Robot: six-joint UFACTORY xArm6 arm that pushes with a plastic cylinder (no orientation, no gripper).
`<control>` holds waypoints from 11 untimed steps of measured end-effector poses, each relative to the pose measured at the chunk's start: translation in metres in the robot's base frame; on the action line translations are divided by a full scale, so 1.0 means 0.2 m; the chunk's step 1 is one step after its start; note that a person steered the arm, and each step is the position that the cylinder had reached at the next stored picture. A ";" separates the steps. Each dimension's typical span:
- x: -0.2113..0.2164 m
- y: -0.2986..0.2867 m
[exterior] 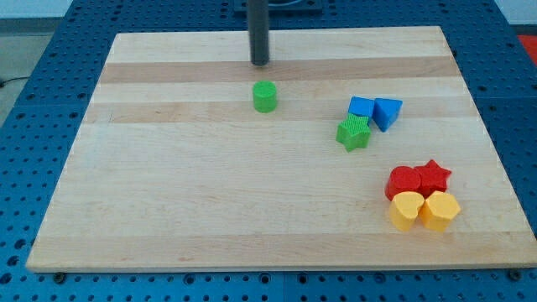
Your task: Place the green star horizontal to the blue cube
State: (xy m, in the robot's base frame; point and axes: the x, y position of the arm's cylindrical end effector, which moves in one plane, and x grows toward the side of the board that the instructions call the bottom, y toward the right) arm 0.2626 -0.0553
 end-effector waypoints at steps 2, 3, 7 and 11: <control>0.08 -0.01; 0.19 -0.06; 0.35 0.52; 0.46 0.08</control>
